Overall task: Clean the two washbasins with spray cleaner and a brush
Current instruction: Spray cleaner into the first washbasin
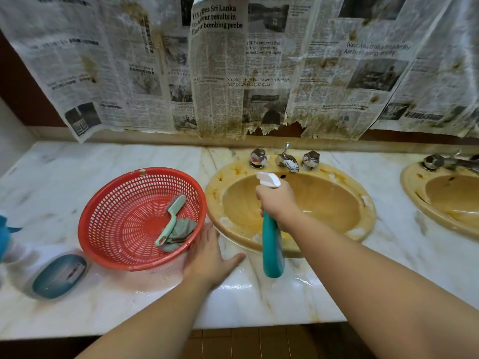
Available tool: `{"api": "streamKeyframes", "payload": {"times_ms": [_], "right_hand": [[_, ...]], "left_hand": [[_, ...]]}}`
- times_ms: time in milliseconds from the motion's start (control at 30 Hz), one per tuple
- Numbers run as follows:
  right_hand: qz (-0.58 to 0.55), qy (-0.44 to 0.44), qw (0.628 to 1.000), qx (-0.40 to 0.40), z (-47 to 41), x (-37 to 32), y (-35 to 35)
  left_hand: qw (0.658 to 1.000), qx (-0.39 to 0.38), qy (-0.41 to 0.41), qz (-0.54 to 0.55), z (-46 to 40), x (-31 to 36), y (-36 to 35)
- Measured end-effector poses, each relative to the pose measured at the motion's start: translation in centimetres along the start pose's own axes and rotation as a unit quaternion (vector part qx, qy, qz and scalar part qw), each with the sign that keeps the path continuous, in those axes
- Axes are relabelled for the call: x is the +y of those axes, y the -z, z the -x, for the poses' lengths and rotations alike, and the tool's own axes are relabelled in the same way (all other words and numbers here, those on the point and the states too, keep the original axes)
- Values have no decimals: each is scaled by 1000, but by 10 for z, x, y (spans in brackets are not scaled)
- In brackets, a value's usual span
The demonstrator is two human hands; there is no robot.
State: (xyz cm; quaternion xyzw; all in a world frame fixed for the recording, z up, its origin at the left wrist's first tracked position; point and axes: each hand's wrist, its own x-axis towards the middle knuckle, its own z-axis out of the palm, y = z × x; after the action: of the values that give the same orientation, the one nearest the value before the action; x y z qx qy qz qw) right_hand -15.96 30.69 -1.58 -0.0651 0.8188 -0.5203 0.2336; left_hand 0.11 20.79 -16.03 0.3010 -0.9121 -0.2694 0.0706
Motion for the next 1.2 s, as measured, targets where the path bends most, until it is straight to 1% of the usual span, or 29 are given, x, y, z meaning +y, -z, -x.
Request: {"api": "streamKeyframes", "payload": {"times_ms": [67, 233, 333, 500, 667, 767, 867, 1000, 1067, 1133, 1200], "right_hand": [[-10, -7, 1000, 10, -4, 2, 7], [-29, -39, 999, -7, -6, 17, 29], [19, -56, 998, -14, -6, 33, 48], [81, -106, 989, -59, -1, 58, 71], [84, -114, 990, 4, -7, 73, 86], [74, -119, 989, 50, -13, 72, 100], [68, -129, 986, 78, -15, 69, 113], [56, -103, 982, 145, -17, 69, 129], [67, -99, 976, 183, -18, 70, 139], [96, -127, 964, 213, -17, 74, 151], [100, -157, 959, 213, -16, 81, 162]], "left_hand": [[1000, 0, 1, -2, 0, 1, 0], [1000, -6, 0, 0, 0, 0, 0], [1000, -4, -2, -4, 0, 0, 0], [1000, -6, -4, -7, 0, 1, 1], [1000, 3, -6, -13, 0, 1, 0], [1000, 6, -5, -13, 0, 2, 0], [1000, 4, -3, -12, 0, 2, -1], [1000, 3, -1, -10, -1, 3, -1], [1000, 3, -1, -11, 0, 3, -1], [1000, 5, -2, -10, 0, 2, -1], [1000, 4, -2, -10, 0, 2, -1]]}}
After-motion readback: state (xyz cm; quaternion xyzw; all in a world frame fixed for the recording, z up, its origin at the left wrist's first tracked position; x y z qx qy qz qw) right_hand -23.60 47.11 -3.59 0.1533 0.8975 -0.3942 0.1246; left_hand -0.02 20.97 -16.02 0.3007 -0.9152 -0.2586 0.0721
